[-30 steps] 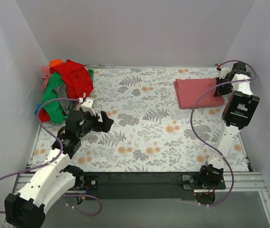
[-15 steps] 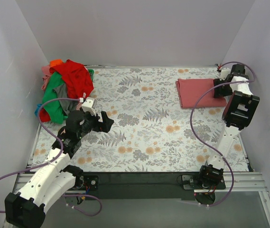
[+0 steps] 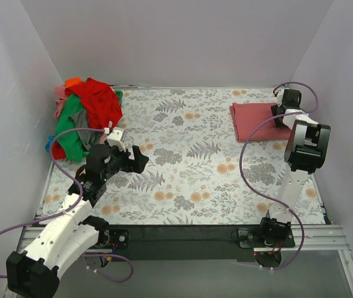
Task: Fold and stack the t-shirts
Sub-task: Neatly place the folded tshirt to the corner
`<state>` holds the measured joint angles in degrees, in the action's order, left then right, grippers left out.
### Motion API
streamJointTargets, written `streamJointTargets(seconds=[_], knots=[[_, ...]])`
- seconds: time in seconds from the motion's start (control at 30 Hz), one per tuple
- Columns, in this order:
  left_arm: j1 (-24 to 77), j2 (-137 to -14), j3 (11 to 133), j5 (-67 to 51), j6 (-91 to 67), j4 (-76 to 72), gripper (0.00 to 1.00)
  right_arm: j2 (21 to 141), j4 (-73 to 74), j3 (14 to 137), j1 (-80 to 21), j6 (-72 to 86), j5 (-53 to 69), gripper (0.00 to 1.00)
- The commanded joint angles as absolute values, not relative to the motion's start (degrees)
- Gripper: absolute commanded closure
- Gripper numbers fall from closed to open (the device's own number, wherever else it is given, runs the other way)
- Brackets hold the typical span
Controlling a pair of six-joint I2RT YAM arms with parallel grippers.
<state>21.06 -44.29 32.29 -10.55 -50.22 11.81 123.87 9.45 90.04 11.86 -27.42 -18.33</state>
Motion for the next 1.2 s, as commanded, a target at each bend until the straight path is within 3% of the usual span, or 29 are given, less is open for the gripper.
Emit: streamJointTargets(seconds=[0.0, 0.47, 1.17], knots=[[20.9, -44.1, 32.5, -10.6, -49.1, 11.8, 0.15, 120.0, -4.6, 85.1, 11.8, -29.3, -27.7, 0.31], [20.9, -45.6, 33.7, -11.4, -48.8, 12.0, 0.15, 115.0, -14.1, 78.7, 10.6, -33.0, -30.2, 0.39], [20.9, -44.7, 33.1, -11.3, -48.2, 12.2, 0.15, 122.4, -14.2, 80.9, 12.7, -35.6, -31.8, 0.41]])
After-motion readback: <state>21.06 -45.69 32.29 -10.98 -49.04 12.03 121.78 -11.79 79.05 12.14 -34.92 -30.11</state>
